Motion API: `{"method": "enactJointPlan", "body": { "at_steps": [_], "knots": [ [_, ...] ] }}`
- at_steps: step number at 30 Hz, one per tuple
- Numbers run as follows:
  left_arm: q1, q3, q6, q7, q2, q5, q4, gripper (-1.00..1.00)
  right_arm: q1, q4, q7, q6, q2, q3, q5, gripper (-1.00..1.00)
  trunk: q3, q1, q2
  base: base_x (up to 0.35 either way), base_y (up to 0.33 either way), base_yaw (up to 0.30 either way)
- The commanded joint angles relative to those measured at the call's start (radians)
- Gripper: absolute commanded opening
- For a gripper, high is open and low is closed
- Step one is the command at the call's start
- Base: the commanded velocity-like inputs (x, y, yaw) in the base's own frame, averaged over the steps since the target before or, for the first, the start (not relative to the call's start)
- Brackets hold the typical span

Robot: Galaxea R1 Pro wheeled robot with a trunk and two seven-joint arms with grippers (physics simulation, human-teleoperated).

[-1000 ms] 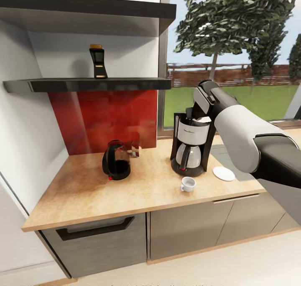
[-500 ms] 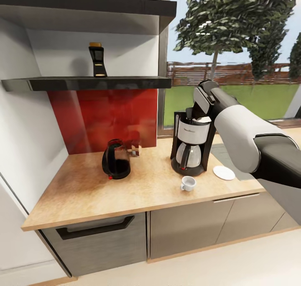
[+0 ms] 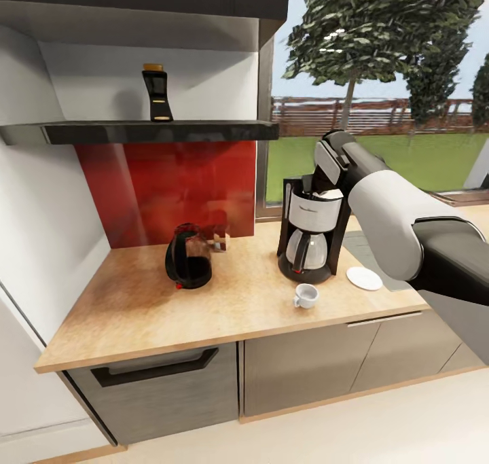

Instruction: Set up a coffee station on the kitchen countertop: keep the coffee maker on the countertop, move the bottle of coffee from the kitchen shelf to the counter next to the coffee maker, place a paper coffee filter on top of the coffee maker, put the saucer next to the coffee maker with the coffee cup on the saucer, and place the electric kettle next to the coffee maker.

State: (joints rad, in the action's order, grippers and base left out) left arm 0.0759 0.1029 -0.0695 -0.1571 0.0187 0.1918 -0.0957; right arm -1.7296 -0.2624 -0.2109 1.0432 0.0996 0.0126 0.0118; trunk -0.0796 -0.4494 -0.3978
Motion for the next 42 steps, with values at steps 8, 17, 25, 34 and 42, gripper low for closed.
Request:
{"method": "enactJointPlan", "body": {
  "at_steps": [8,17,25,34,42],
  "knots": [
    [0.001,0.008,-0.003,0.001,0.0,0.001,0.001,1.0,-0.001,-0.001,-0.001,0.004,0.0,0.001,0.0,-1.0,-0.006,-0.001,-0.002,0.054,0.0,0.0],
    [0.001,0.008,-0.003,0.001,0.0,0.001,0.001,1.0,-0.001,0.0,-0.001,0.004,0.0,0.001,0.0,-1.0,-0.008,-0.001,-0.002,0.019,0.0,0.0],
    [0.001,0.006,-0.003,0.001,-0.002,0.001,0.0,1.0,-0.001,0.0,-0.001,0.004,0.0,0.001,0.0,-1.0,-0.008,-0.001,-0.002,0.091,0.0,0.0],
    [0.001,0.006,-0.003,0.001,-0.002,0.001,0.001,1.0,-0.001,0.0,-0.001,0.004,0.0,0.001,0.0,-1.0,-0.011,-0.001,-0.002,0.002,0.0,0.0],
    [0.001,0.006,-0.003,0.001,-0.002,0.001,0.001,1.0,-0.001,0.0,-0.001,0.004,0.0,0.001,0.0,-1.0,-0.022,-0.001,-0.002,0.0,0.0,0.0]
  ]
}}
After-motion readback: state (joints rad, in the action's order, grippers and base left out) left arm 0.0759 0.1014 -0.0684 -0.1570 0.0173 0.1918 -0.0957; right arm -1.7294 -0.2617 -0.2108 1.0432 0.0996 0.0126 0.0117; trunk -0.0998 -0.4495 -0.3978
